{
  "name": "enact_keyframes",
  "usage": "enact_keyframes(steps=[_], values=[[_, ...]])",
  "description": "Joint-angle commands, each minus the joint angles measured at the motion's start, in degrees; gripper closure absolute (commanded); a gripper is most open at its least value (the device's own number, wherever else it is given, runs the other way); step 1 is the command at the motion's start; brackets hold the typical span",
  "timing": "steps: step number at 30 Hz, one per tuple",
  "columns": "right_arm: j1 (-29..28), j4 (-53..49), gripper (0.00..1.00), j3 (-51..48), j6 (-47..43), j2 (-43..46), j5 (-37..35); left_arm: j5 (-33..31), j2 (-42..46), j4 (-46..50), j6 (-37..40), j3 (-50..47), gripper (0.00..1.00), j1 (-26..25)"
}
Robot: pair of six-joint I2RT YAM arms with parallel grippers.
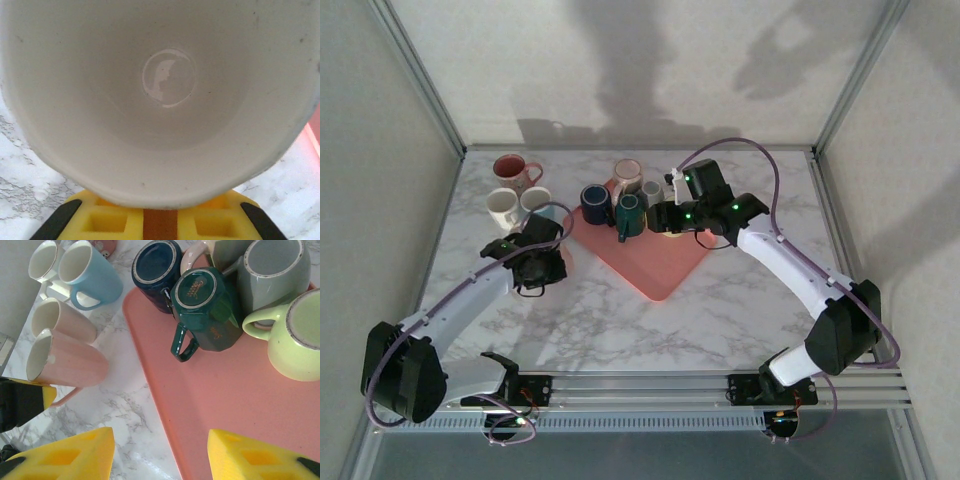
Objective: Turn the mug right side up
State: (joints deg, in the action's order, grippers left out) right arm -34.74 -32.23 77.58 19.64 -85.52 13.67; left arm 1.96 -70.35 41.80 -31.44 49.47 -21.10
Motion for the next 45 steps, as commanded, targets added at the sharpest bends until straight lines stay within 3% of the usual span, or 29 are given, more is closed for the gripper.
enact_keyframes(steps=[1, 8, 14, 21, 25, 34, 39, 45], values=[[0.43, -0.81, 0.47, 0.64, -0.70, -0.53, 0.67, -3.87, -0.27, -3.95, 0.68, -0.28, 1.00, -0.86], [0.76, -1.70, 0.46, 0.14, 0.35, -0.79, -0.81, -4.44, -0.08, -5.32, -0.24, -2.73, 1.00, -1.39], [1.00, -2.20, 0.46, -0.09, 0.78, -0.79, -1.71, -4.34, 0.83, -6.06, -0.47, -4.25, 0.92, -1.50], [1.32, -2.57, 0.45, -0.24, 1.61, -0.71, -2.34, -2.84, 2.53, -5.96, -0.73, -5.33, 0.66, -1.62], [1.43, -3.06, 0.45, -0.17, 2.51, -1.06, -3.27, -2.79, 4.47, -5.79, -0.98, -6.29, 0.59, -1.62], [0.84, -8.22, 0.49, 2.27, 5.17, -4.04, -8.12, -0.29, 8.08, -5.56, -1.80, -7.07, 0.55, -1.62], [-2.90, -12.60, 0.50, 7.32, 6.87, -9.20, -12.87, -2.16, 9.65, -1.78, -2.93, -4.27, 0.53, -1.53], [-5.28, -14.68, 0.50, 11.04, 10.88, -12.83, -16.93, 0.74, 10.23, -5.10, 3.56, 1.46, 0.53, -1.39]])
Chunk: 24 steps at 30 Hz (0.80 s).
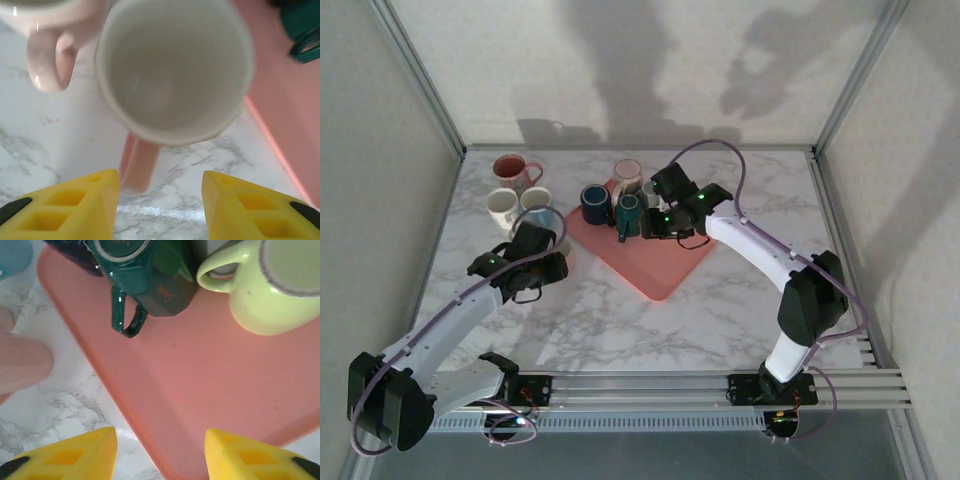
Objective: Turn the mug right side up
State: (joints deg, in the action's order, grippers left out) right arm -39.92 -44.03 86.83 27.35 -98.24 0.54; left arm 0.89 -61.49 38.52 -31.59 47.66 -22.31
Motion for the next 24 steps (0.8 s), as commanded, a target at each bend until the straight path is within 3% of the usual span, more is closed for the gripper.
enact_keyframes(steps=[1, 6, 12, 18, 24], values=[[0.00, -2.56, 0.50, 1.49, 3.78, 0.20, -4.21, 3.11, 1.30, -4.16, 5.40, 3.87, 0.53, -0.27], [1.62, -2.21, 0.49, -0.33, 5.20, 2.58, -3.56, 4.84, -4.25, -12.23, 10.94, 9.12, 0.52, -2.44], [6.25, 0.53, 0.48, -7.43, 6.46, 8.16, 0.64, 4.72, -19.78, -15.97, 12.43, 19.72, 0.47, -6.98], [11.92, 2.31, 0.47, -14.28, 5.50, 13.46, 4.39, 6.77, -33.47, -16.35, 12.08, 27.24, 0.44, -9.87], [16.37, 4.80, 0.47, -18.54, 4.42, 16.30, 7.93, 3.35, -40.62, -13.62, 13.08, 31.34, 0.46, -10.74]])
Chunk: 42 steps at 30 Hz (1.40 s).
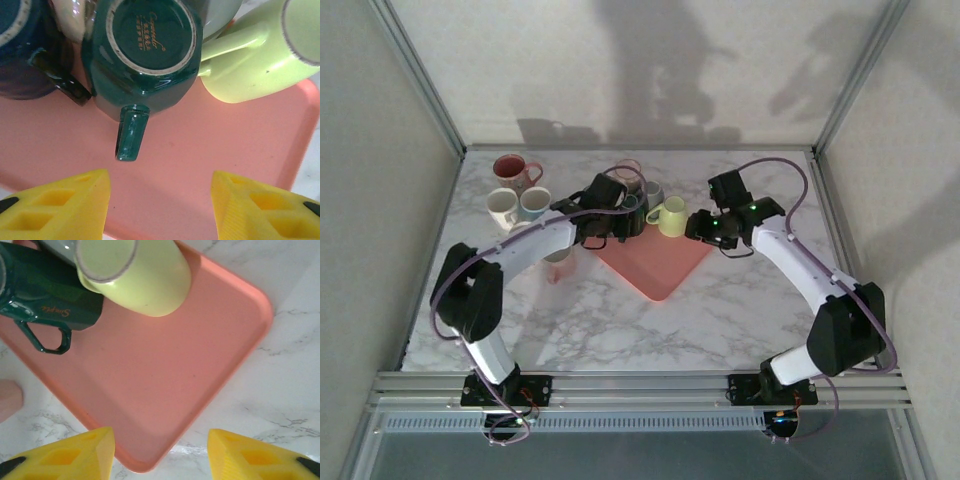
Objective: Turn the mug right side up
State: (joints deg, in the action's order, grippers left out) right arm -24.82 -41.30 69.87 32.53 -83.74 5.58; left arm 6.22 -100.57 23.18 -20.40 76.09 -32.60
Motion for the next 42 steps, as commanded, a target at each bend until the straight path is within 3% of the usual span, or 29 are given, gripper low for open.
enact_keyframes(steps=[1, 11, 19, 33, 39, 42], values=[[1.72, 2.46, 0.47, -2.01, -0.93, 1.92, 3.35, -2.66, -2.23, 1.88, 2.15, 3.20, 0.47, -0.44], [5.17, 2.87, 0.47, -2.55, -2.94, 2.49, 6.45, -6.81, -6.71, 0.81, 7.48, 4.21, 0.51, -0.54], [5.94, 3.58, 0.47, -2.71, -2.70, 2.23, 7.58, -6.59, -7.88, -1.86, 10.07, 3.28, 0.56, -0.62], [6.10, 3.05, 0.47, -2.53, -2.34, 3.05, 7.31, -7.98, -11.13, -4.10, 10.07, 3.38, 0.58, -0.54], [6.15, 2.82, 0.47, -2.45, -2.38, 3.15, 7.16, -8.21, -11.32, -5.72, 10.65, 2.73, 0.66, -0.62], [6.12, 2.57, 0.47, -2.28, -2.34, 3.23, 7.18, -9.44, -10.83, -6.19, 11.10, 2.44, 0.75, -0.62]])
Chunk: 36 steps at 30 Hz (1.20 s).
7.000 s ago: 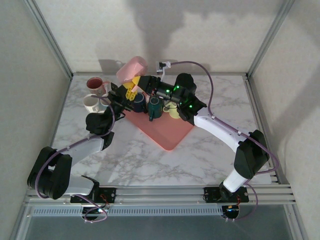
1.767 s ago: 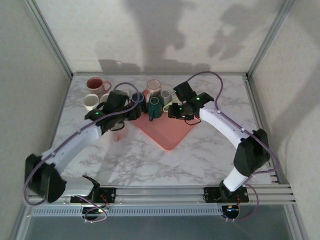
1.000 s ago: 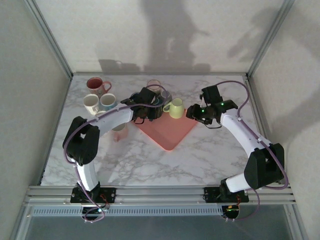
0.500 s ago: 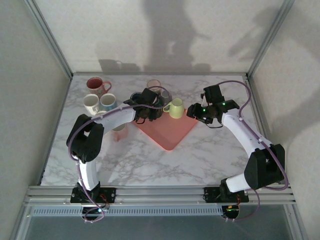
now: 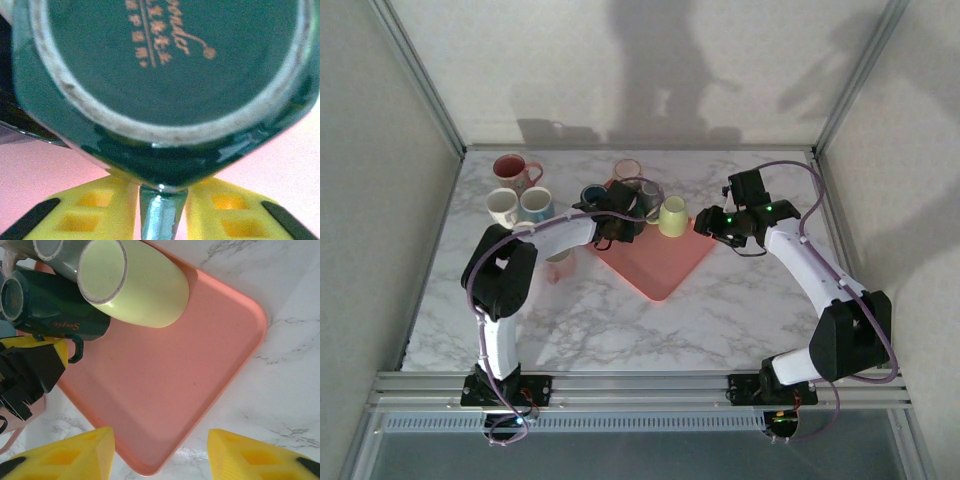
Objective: Turn the mug right side up
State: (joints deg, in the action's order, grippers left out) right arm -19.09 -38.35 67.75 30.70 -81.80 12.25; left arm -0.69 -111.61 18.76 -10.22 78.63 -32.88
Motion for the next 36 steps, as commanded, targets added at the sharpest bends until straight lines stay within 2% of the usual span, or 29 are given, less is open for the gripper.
enact_keyframes(steps=[1, 10, 17, 26, 36], values=[[0.45, -0.42, 0.47, -0.11, -0.47, 1.44, 0.50, -2.80, 0.37, -1.72, 1.15, -0.07, 0.77, -0.34], [0.45, -0.51, 0.48, -0.07, 0.20, 2.04, 0.28, -5.73, 5.50, -1.69, 4.24, -1.60, 0.92, -1.39], [0.45, -0.40, 0.48, -0.96, 1.35, 3.35, 0.25, -1.39, 12.19, -0.14, 2.80, -2.43, 1.00, -1.55], [0.46, 0.85, 0.47, -3.04, 1.79, 6.07, 1.82, 5.71, 18.46, 1.57, -2.10, -1.35, 1.00, -1.55], [0.55, 11.31, 0.47, -7.76, 1.46, 10.61, 14.01, 13.35, 26.71, -6.98, -9.82, -2.15, 1.00, -0.98]])
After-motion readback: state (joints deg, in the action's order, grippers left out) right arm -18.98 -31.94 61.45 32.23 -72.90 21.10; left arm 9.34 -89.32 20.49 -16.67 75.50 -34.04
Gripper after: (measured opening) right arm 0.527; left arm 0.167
